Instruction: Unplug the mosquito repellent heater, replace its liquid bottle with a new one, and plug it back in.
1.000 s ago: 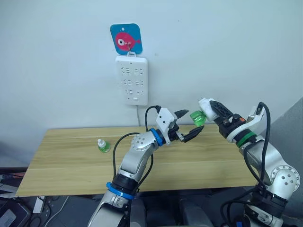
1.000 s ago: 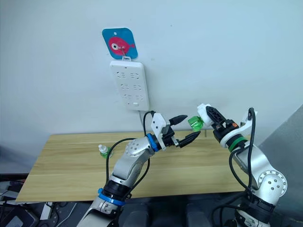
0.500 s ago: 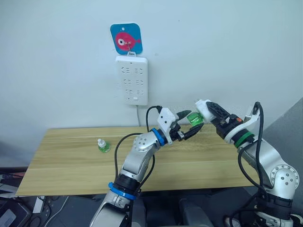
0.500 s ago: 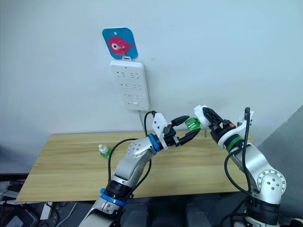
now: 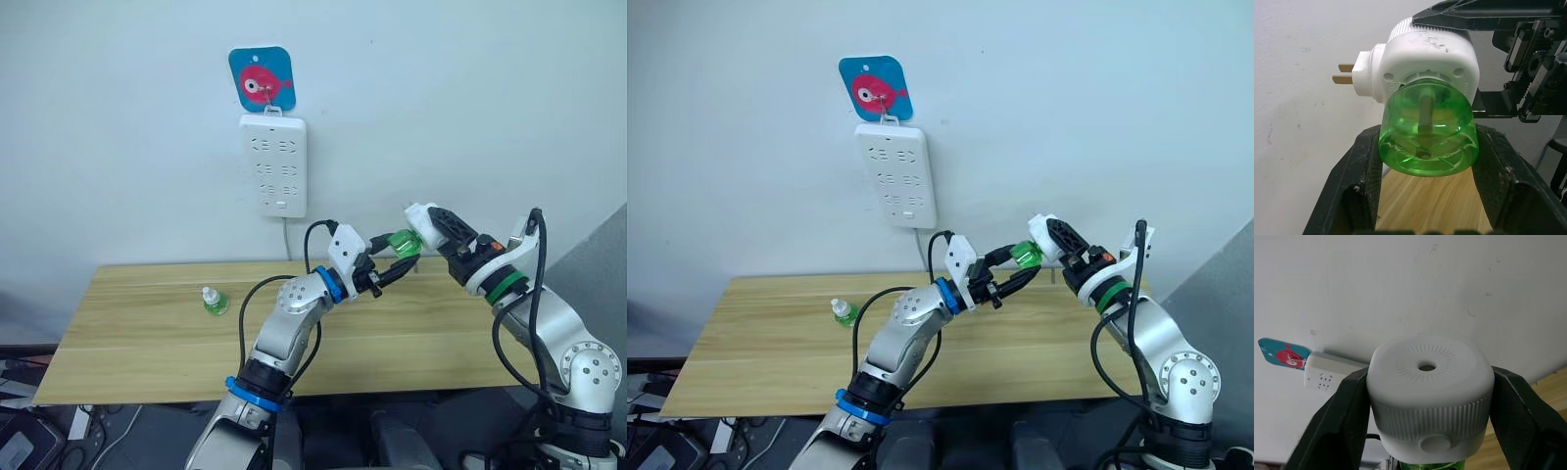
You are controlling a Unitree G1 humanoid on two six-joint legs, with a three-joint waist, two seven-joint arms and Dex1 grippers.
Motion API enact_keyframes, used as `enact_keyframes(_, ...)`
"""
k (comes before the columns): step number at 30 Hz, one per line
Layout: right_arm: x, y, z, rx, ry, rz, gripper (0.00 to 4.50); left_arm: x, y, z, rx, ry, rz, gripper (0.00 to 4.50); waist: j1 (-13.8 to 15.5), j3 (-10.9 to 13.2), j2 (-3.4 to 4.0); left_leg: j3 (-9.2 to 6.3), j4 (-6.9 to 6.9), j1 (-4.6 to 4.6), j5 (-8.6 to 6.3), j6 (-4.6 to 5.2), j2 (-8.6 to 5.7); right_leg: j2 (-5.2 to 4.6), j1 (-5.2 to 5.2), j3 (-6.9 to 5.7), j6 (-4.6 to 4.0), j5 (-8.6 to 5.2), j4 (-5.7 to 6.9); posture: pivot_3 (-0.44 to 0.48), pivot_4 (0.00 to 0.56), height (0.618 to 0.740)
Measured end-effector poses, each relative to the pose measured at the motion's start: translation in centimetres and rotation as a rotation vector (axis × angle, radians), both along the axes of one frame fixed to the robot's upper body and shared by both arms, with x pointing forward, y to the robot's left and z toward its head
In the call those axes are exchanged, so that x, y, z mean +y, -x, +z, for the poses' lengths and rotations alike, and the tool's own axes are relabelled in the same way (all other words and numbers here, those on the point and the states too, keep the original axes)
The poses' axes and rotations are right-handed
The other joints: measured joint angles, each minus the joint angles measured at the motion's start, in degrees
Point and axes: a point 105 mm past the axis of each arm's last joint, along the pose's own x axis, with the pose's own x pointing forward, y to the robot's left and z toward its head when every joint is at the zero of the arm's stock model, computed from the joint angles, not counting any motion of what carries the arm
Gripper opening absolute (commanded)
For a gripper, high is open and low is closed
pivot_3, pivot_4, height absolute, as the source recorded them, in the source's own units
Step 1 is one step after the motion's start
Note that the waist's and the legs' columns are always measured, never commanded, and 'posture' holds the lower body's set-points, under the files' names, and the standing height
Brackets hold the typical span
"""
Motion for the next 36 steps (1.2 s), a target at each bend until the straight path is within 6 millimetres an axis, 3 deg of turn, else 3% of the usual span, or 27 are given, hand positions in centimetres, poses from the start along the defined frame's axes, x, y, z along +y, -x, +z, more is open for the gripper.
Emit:
enact_keyframes(9,-0.9,1.8,-0.7,0.034,0.218,0.272,4.49,2.6,0.7,0.4,-0.150,-0.203,-0.226,2.26,0.12,0.09,0.00,0.00,0.00,0.04,0.00,0.00,0.00,0.00,0.13,-0.02,-0.02,-0.01,-0.19,0.190,0.169,0.740)
enact_keyframes(16,-1.1,2.5,-1.1,0.047,0.250,0.495,4.49,3.6,1.5,-1.0,-0.204,-0.310,-0.404,2.26,0.24,0.38,-0.01,-0.01,-0.03,-0.02,-0.01,0.01,0.01,0.00,0.13,-0.05,-0.02,-0.01,-0.35,0.199,0.175,0.740)
enact_keyframes(23,-1.1,3.2,-1.5,0.087,0.252,0.624,4.49,3.0,1.4,-0.7,-0.246,-0.302,-0.426,2.26,0.58,0.41,-0.05,-0.01,-0.04,-0.11,-0.03,0.05,0.02,-0.01,0.17,-0.05,-0.02,0.00,-0.57,0.210,0.176,0.740)
enact_keyframes(33,-1.0,3.2,-1.7,0.107,0.253,0.658,4.49,2.8,1.6,-0.9,-0.236,-0.282,-0.411,2.26,0.62,0.42,-0.06,-0.02,-0.01,-0.08,-0.04,0.07,0.02,-0.01,0.21,-0.05,-0.01,0.01,-0.57,0.216,0.175,0.740)
enact_keyframes(36,-1.1,3.2,-1.7,0.113,0.263,0.654,3.88,2.9,1.7,-1.0,-0.233,-0.281,-0.410,2.26,0.64,0.43,-0.06,-0.02,-0.01,-0.08,-0.04,0.07,0.02,-0.01,0.22,-0.06,-0.01,0.01,-0.59,0.215,0.178,0.740)
